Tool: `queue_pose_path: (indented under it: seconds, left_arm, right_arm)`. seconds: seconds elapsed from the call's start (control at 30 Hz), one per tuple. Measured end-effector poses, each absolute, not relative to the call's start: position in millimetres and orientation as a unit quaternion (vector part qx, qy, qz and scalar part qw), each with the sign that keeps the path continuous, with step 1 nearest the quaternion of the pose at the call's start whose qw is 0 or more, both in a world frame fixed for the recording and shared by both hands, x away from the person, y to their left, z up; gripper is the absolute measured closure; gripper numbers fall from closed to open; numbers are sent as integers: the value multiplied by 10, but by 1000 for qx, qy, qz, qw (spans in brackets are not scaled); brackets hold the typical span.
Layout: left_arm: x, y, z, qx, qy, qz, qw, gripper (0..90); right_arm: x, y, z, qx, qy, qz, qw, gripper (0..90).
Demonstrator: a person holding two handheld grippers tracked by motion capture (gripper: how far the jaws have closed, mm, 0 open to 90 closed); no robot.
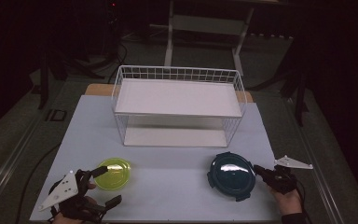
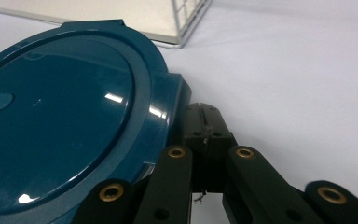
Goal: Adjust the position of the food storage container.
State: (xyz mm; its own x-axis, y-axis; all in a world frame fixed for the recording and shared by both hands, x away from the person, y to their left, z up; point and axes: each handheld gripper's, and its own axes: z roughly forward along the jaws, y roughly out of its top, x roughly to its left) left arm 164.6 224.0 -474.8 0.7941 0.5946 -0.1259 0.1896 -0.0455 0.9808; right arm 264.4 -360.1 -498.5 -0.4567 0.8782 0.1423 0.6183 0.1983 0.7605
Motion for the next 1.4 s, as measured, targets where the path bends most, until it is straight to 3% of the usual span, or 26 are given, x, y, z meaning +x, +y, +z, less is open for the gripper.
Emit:
queue_pose_path:
  seconds: [0.97,1.4]
  left_arm:
    - [1647,2238,-4750,707,277,158,632,0]
    - [1647,2226,-4752,708,276,157,630,0]
  right_arm:
    - [2471,-3091,-5014,435,792,416,104,900]
    - [2504,-3085,-5020,432,793,417,105,900]
